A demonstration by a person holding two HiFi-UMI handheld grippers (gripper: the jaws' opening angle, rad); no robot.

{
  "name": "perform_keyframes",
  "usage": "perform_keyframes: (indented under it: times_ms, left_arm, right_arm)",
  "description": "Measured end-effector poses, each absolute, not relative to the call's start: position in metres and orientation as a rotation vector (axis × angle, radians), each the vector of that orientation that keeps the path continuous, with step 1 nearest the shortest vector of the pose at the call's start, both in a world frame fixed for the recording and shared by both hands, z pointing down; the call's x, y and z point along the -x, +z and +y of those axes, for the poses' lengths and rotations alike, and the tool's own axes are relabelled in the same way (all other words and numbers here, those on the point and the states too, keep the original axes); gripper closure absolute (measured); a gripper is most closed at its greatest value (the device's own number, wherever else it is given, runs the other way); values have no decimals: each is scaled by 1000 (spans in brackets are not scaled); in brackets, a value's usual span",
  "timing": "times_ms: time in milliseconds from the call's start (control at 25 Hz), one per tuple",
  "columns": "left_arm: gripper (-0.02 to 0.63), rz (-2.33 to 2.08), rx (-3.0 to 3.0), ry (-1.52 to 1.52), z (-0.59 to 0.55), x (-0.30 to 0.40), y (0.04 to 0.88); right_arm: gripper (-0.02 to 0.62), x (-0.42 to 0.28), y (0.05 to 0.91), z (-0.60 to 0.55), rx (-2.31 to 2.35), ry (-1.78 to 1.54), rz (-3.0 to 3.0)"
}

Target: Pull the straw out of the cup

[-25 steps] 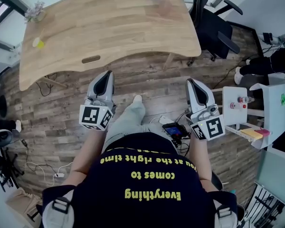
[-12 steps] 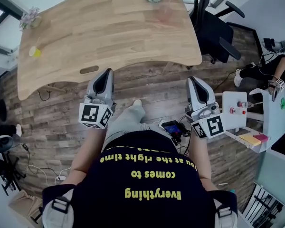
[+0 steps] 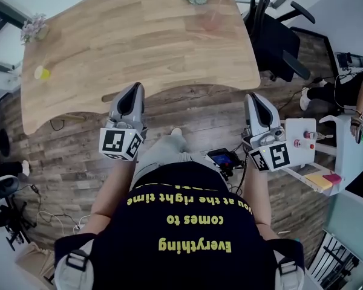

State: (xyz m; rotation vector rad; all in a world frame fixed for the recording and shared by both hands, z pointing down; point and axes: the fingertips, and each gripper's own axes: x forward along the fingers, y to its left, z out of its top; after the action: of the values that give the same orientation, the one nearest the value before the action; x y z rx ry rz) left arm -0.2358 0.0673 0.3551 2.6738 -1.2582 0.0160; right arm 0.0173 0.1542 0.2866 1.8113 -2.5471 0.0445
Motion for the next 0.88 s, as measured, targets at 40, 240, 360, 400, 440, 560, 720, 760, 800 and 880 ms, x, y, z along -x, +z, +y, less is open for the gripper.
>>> perform_keyframes:
  times_ms: [40, 240, 360, 400, 440, 560, 720, 760, 800, 880]
  left_arm:
    - [606, -1256, -2671, 16, 63, 235, 356]
    - [606, -1227, -2682, 21, 47, 224, 357]
    - [606, -1210, -2691, 27, 40, 221, 359]
    - [606, -1205, -2693, 32, 38, 220, 360]
    - [606, -1201, -2693, 37, 36, 220, 362]
    - [606, -1195, -2690, 40, 30, 219, 363]
    - [606, -1184, -2699, 45, 25, 219, 359]
    - [606, -1182, -2701, 47, 24, 220, 359]
    - [606, -1182, -2701, 46, 23, 221, 359]
    - [606, -1183, -2697, 43, 20, 222, 359]
  right_arm:
    - [589, -19, 286, 150, -1818, 42, -2544]
    - [589, -27, 282, 132, -1853, 40, -2547]
    - [589, -29, 286, 123, -1854, 38, -2530]
    - [589, -29, 287, 121, -1853, 42, -2530]
    - [589, -29, 289, 119, -1853, 47, -2530]
    - [589, -28, 290, 111, -1852, 52, -2535]
    - [589, -25, 289, 104, -1852, 57, -2540]
    - [589, -24, 289, 102, -1849, 62, -2541]
    - [589, -23, 289, 100, -1845, 64, -2543]
    - [589, -21, 287, 94, -1836, 57, -2551]
